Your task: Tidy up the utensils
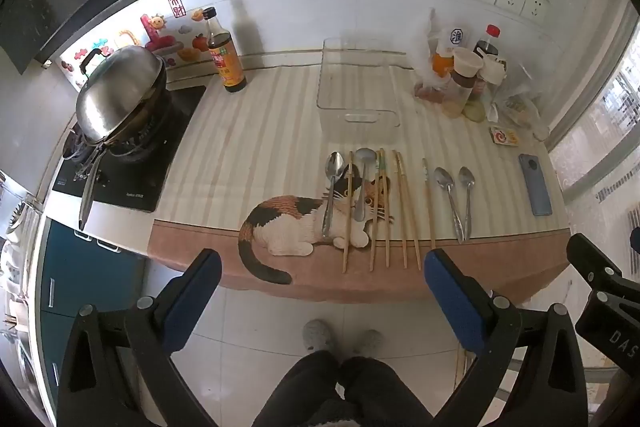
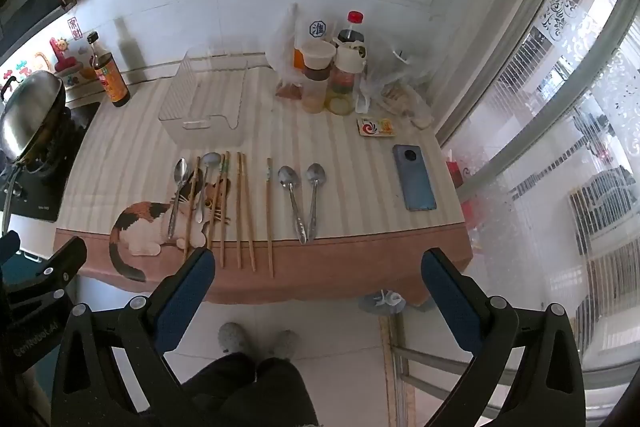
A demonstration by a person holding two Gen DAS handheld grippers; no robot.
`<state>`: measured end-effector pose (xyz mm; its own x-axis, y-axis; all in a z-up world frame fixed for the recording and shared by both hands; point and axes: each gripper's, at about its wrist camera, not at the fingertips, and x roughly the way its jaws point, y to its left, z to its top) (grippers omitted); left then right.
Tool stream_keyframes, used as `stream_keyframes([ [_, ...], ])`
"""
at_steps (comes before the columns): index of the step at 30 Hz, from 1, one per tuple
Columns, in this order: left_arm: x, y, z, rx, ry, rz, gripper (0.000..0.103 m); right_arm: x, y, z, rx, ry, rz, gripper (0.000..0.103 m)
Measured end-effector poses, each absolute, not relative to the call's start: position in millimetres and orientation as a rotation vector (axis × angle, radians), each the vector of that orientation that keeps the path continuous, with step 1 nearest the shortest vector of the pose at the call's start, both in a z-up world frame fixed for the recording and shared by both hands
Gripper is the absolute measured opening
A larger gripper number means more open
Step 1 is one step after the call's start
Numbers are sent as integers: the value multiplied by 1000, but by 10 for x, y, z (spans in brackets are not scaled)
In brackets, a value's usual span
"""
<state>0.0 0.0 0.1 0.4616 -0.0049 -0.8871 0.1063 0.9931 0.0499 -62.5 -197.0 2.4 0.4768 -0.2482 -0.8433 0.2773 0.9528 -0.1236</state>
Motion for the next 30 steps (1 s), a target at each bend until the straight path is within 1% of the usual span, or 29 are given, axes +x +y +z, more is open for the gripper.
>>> stream_keyframes([
  [30,23,-23,127,115,1078,-67,103,-602,-1974,105,27,1031,-317,103],
])
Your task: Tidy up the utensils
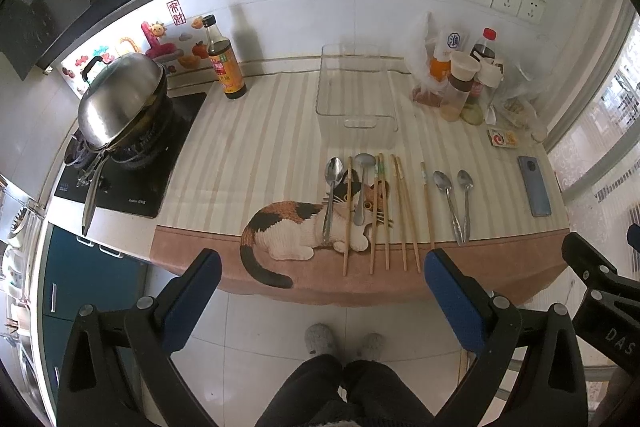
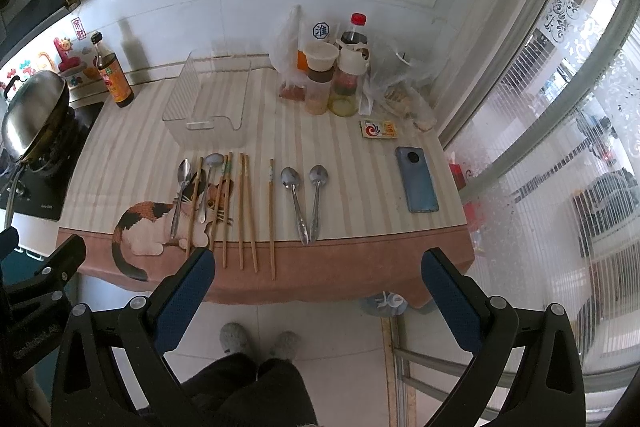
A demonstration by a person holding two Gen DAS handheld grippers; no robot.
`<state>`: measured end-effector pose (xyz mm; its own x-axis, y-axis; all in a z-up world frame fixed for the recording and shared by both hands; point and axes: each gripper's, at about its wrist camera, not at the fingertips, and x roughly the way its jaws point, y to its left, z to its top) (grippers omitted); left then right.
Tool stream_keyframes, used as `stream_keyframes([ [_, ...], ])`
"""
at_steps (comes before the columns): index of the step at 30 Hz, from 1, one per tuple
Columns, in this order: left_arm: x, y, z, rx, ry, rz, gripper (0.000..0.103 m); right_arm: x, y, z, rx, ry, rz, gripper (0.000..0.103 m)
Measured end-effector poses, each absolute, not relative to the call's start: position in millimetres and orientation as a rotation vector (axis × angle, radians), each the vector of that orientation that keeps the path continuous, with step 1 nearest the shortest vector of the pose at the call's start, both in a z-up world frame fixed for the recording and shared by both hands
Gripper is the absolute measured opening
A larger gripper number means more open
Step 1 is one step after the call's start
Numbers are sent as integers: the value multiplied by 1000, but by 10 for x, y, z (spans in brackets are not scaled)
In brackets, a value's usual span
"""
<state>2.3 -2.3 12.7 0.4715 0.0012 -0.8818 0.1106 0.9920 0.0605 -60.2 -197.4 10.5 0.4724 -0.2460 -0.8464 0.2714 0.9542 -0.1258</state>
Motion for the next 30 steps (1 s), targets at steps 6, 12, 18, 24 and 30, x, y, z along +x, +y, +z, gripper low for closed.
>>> stream_keyframes([
  [6,37,-33,145,115,1076,-67,103,-582,-1972,91,27,1028,-309,103],
  [12,48,-38,151,115,1075,-70,103,-578,-1968,82,28,1027,-310,103],
  [18,53,-48,150,116,1074,-69,103,-561,-1966,76,28,1026,-311,103],
  [24,49,-51,147,114,1074,-69,103,-553,-1969,76,29,1026,-311,103],
  [30,47,-53,144,114,1073,-66,103,-555,-1970,75,27,1024,-308,103],
])
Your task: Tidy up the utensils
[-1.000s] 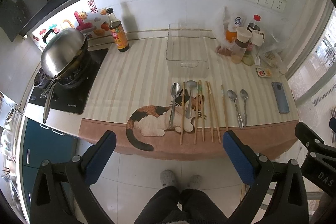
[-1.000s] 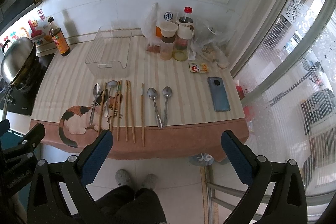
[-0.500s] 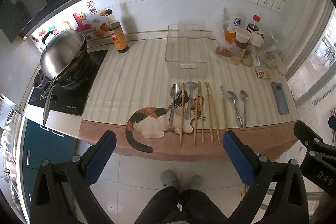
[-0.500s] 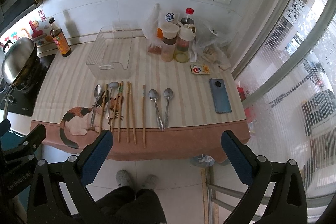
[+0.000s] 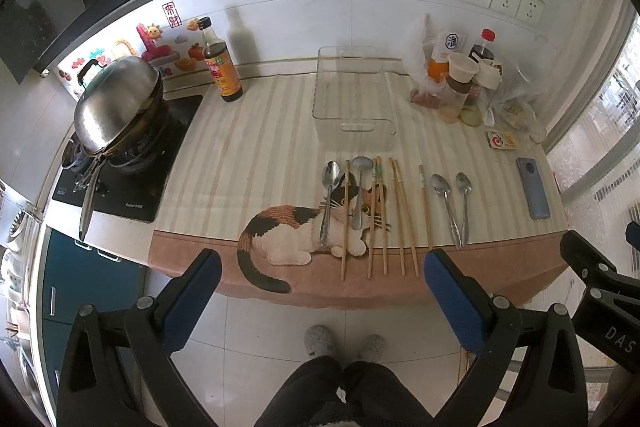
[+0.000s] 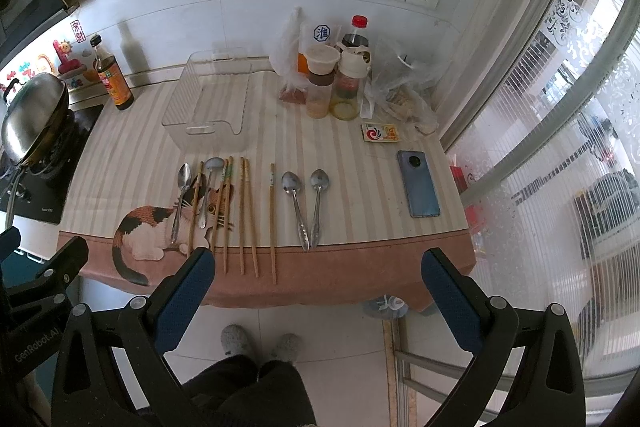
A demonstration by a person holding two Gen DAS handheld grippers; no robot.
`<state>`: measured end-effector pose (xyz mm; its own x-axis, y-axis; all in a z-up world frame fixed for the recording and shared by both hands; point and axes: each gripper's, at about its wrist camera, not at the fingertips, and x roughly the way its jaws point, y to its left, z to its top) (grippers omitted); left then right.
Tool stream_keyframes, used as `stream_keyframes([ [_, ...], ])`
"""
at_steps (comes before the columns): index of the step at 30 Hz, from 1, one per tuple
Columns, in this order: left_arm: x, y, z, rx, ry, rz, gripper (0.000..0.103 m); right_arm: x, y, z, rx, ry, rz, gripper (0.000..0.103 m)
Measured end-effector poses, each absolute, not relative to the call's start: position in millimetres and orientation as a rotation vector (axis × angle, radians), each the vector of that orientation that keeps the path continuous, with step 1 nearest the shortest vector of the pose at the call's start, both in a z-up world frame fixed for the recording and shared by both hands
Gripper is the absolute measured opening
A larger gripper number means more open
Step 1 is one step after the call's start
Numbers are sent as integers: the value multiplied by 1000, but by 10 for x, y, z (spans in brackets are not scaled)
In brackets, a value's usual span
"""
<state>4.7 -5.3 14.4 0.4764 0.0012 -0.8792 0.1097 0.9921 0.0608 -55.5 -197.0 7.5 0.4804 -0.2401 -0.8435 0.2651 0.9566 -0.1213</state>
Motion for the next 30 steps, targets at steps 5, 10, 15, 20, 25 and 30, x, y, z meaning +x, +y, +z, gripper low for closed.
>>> stream_keyframes([
  [5,68,-72,143,113,1074,-65,103,-516,-1994,63,28,1028,-304,103],
  [10,85,-83,142,111,1075,-63,103,-492,-1988,54,25,1029,-301,103],
  [15,96,-92,139,110,1075,-62,103,-468,-1986,41,26,1029,-297,103],
  [20,112,-73,101,106,1076,-62,103,-465,-1983,37,26,1032,-293,103],
  [25,126,-78,90,98,1071,-55,103,-460,-1985,44,25,1031,-294,103],
  [30,192,-42,26,85,1018,-13,103,-394,-2067,-43,42,1011,-294,103],
])
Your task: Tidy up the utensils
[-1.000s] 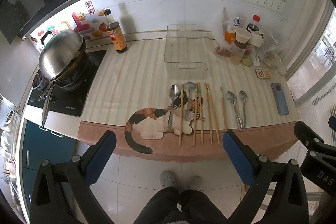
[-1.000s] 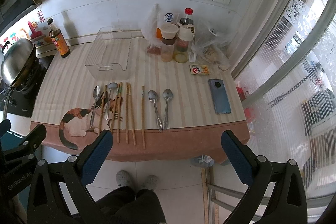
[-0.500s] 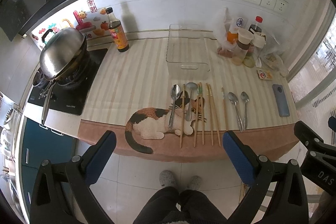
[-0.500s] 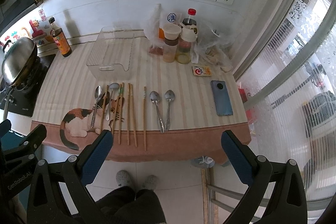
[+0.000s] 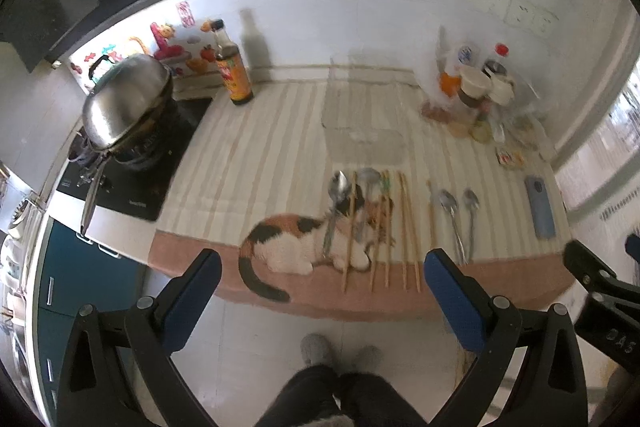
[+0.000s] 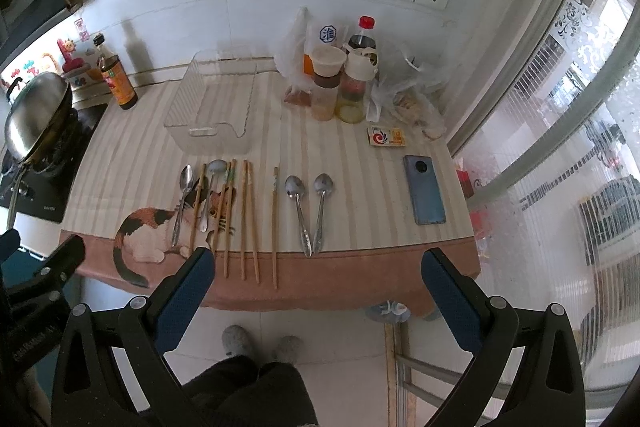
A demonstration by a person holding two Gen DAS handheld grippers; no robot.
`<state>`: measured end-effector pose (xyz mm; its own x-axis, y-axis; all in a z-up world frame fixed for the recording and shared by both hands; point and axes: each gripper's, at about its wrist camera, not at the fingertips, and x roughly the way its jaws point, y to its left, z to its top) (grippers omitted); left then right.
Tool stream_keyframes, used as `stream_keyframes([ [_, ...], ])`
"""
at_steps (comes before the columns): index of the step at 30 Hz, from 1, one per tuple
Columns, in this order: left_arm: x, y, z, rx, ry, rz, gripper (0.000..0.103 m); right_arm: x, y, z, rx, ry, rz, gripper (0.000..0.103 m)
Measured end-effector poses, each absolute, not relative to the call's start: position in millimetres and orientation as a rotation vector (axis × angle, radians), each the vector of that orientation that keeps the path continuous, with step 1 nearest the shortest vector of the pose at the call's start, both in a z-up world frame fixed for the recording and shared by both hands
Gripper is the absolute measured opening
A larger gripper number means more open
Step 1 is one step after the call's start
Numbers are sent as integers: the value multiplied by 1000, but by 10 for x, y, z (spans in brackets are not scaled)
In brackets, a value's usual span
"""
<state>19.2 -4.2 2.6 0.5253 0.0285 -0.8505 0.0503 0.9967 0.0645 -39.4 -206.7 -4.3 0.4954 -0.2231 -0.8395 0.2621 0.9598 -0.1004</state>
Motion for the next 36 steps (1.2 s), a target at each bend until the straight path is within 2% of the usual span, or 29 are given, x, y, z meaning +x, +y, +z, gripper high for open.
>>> stream_keyframes([
  [5,476,136,-269,100,1009,98,103,-179,-2298,-327,129,1000,-299,103],
  [7,648,242,-502,91,1035,132,103,-37,-2389,-531,165,1021,-299,99],
  [10,848,300,-818,71,1116,120,103,201,-2490,-846,214,1067,-290,77],
  [12,973,306,-1068,51,1167,92,103,398,-2534,-1113,241,1109,-279,59],
  [13,1045,280,-1220,45,1202,61,99,451,-2546,-1204,243,1126,-278,55],
  [15,1166,206,-1465,44,1272,19,87,641,-2551,-1485,265,1173,-269,41],
  [17,1285,97,-1757,39,1353,-44,66,774,-2539,-1700,287,1215,-259,36],
  [18,1325,41,-1867,38,1377,-69,62,840,-2536,-1800,294,1232,-252,34],
  [20,1402,-94,-2055,40,1416,-115,46,922,-2497,-1979,302,1267,-239,32],
  [22,1479,-210,-2226,54,1455,-155,36,1012,-2465,-2167,315,1309,-227,32],
  [28,1618,-427,-2623,76,1534,-193,36,1190,-2457,-2516,336,1389,-211,32],
  [30,1643,-450,-2683,62,1543,-193,30,1254,-2471,-2629,341,1406,-212,32],
  [32,1653,-456,-2742,46,1550,-187,13,1317,-2463,-2748,335,1421,-213,32],
  [34,1641,-448,-2755,46,1531,-176,4,1367,-2441,-2858,320,1431,-208,32],
  [36,1628,-437,-2763,46,1525,-176,4,1392,-2390,-2878,279,1409,-202,34],
])
